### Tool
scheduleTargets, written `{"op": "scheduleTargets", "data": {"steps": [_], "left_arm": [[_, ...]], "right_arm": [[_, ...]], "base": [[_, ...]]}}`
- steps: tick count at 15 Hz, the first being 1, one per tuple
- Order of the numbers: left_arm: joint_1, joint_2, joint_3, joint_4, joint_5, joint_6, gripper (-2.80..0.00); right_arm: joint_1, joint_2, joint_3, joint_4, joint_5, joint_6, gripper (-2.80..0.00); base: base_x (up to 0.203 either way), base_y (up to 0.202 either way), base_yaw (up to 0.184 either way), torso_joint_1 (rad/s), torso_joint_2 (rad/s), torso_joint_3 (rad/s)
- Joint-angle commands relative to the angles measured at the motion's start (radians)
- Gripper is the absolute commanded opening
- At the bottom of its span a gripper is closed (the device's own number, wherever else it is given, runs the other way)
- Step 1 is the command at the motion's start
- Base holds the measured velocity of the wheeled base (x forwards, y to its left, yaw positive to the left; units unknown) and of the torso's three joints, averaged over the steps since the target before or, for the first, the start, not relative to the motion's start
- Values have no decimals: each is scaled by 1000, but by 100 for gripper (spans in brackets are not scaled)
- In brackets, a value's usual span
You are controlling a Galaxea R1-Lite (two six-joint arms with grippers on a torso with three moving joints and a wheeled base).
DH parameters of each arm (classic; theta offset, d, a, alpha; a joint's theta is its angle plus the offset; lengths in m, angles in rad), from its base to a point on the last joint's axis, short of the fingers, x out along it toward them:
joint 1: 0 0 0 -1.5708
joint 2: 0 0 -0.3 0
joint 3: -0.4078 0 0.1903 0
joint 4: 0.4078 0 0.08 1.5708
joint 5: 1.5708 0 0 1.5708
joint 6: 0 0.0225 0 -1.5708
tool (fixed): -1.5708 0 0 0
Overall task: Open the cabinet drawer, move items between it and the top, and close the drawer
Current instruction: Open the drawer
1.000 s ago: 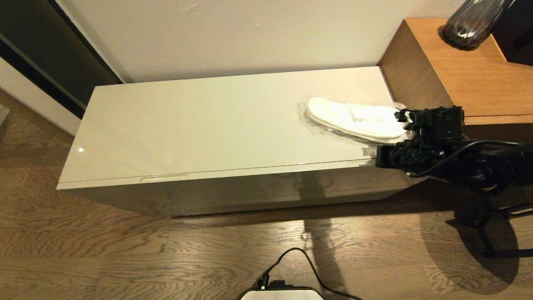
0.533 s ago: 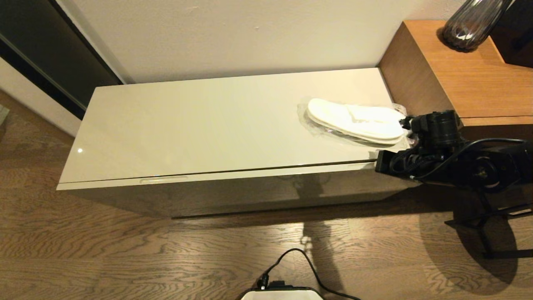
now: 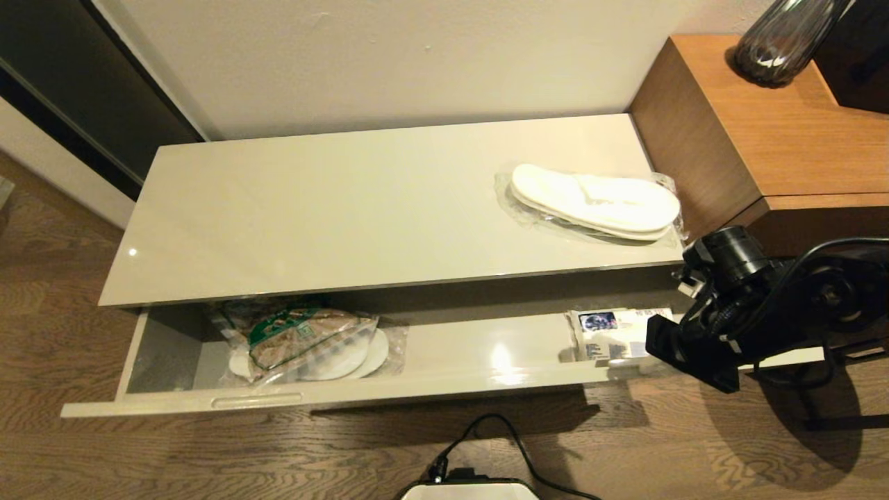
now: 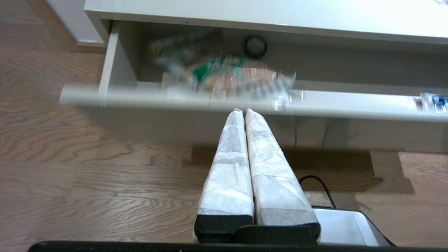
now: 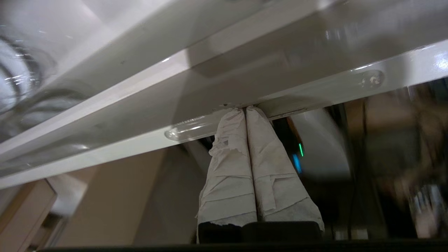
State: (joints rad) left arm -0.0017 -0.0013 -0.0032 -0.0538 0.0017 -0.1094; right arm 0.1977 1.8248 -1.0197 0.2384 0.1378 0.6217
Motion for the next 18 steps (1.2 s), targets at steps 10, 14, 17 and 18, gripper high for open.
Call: {"op": "scheduleTargets", "data": {"steps": [10, 14, 17, 18], "left_arm": [[0, 1, 0, -1, 0, -1, -280], [0, 1, 0, -1, 0, -1, -280], [0, 1, 0, -1, 0, -1, -280], [0, 1, 0, -1, 0, -1, -280]], "right_arm": [[-1, -933, -64, 814, -23, 167, -280], [-1, -1021, -96, 920, -202, 139, -280], [-1, -1014, 71, 608, -300, 108, -280], [-1, -1002, 160, 514, -332, 86, -280]], "base": [[0, 0, 0, 0, 0, 0], [0, 0, 0, 0, 0, 0], [0, 0, 0, 0, 0, 0], [0, 0, 0, 0, 0, 0]]}}
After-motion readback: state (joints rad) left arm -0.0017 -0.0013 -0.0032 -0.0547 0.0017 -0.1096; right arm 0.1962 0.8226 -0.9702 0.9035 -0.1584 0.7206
